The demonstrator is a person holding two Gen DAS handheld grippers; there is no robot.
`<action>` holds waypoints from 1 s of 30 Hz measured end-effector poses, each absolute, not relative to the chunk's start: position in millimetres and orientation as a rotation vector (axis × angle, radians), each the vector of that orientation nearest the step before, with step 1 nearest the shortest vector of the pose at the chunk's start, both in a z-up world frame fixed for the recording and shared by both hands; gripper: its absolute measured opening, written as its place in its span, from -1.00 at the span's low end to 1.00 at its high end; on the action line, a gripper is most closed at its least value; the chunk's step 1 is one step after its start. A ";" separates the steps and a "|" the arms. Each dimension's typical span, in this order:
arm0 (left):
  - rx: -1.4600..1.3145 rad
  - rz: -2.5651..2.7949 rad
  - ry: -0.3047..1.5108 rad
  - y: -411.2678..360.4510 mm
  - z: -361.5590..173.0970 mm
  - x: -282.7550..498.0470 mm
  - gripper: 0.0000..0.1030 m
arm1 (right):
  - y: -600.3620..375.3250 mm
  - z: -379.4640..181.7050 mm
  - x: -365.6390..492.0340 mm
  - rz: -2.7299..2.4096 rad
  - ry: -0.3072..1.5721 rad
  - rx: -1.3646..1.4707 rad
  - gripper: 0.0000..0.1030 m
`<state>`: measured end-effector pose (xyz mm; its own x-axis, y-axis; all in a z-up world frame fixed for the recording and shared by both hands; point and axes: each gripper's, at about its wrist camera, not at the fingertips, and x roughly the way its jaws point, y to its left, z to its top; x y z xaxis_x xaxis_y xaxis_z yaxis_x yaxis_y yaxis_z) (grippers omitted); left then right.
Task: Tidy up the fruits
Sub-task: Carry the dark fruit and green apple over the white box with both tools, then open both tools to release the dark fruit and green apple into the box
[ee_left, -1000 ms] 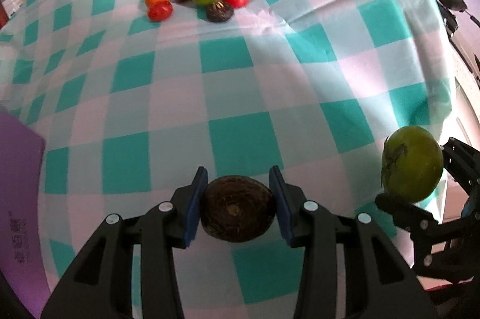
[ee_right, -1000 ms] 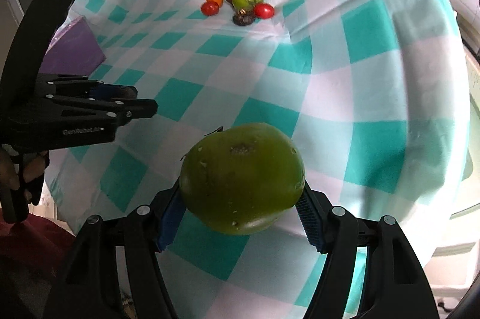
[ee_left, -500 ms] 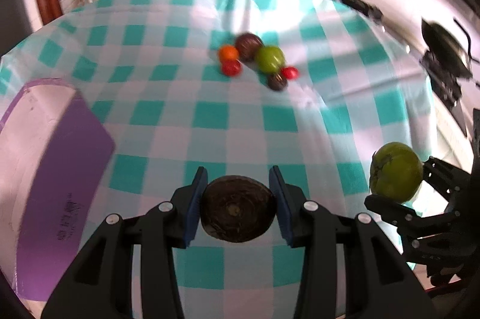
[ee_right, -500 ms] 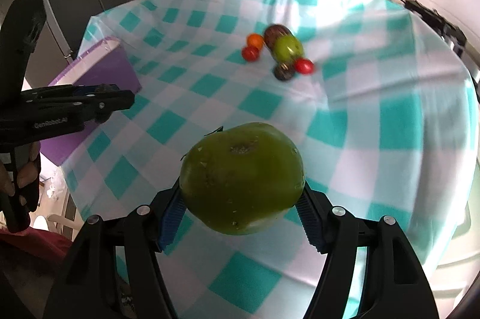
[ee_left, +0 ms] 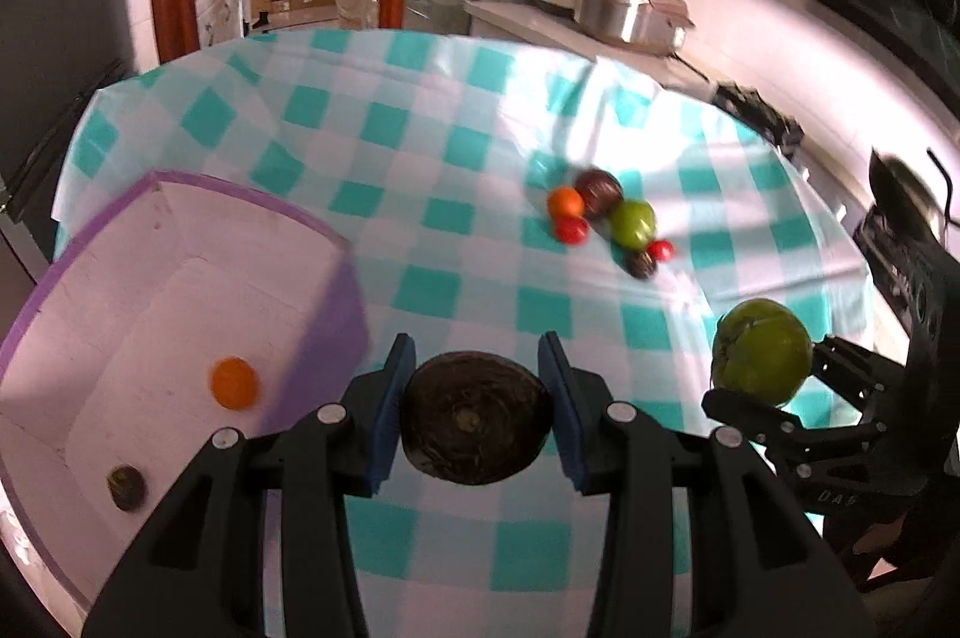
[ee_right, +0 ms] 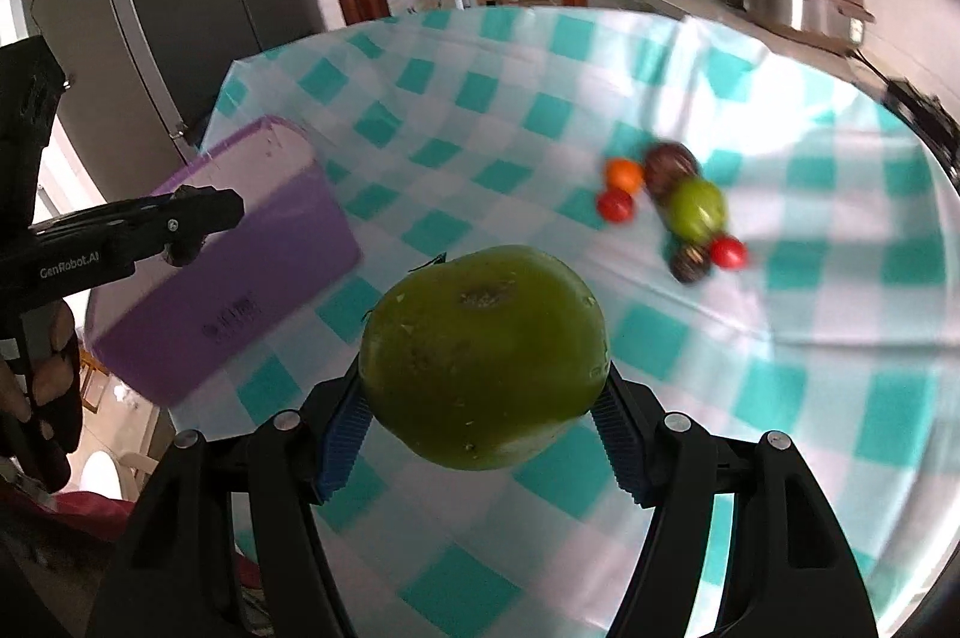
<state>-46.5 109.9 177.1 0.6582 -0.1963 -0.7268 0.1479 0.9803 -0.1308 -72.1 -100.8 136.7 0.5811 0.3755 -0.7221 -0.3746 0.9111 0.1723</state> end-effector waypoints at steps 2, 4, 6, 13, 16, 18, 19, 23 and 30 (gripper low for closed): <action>-0.085 -0.187 0.817 130.2 183.5 -40.9 -0.17 | -84.8 144.9 -63.1 0.455 0.832 0.002 0.28; -0.106 -0.178 0.802 152.7 189.4 -34.7 -0.17 | -63.2 155.3 -51.4 0.477 0.820 0.010 0.28; -0.130 -0.161 0.792 179.5 194.3 -27.8 -0.17 | -40.5 164.9 -42.1 0.502 0.802 0.009 0.28; -0.163 -0.106 0.788 255.7 194.1 -14.5 -0.17 | 33.5 178.5 -6.9 0.576 0.797 0.027 0.28; -0.175 -0.062 0.815 290.9 188.2 -12.6 -0.17 | 69.6 178.4 8.9 0.620 0.819 0.024 0.28; -0.191 -0.031 0.847 314.0 182.3 -13.6 -0.17 | 96.4 177.9 17.3 0.658 0.834 0.004 0.28; -0.192 -0.020 0.867 323.0 178.7 -14.0 -0.17 | 107.2 177.1 18.9 0.675 0.838 -0.016 0.28; -0.138 -0.008 0.985 341.9 157.1 -13.9 -0.17 | 154.1 165.2 32.3 0.725 0.909 -0.108 0.28; -0.074 -0.171 1.195 332.6 115.6 -3.6 -0.17 | 226.4 126.9 80.3 0.743 1.142 -0.268 0.28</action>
<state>-3.6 332.6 115.6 0.3557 -0.1714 -0.9188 0.0934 0.9846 -0.1475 80.3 226.4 126.9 0.2118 0.3963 -0.8934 -0.6564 0.7349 0.1704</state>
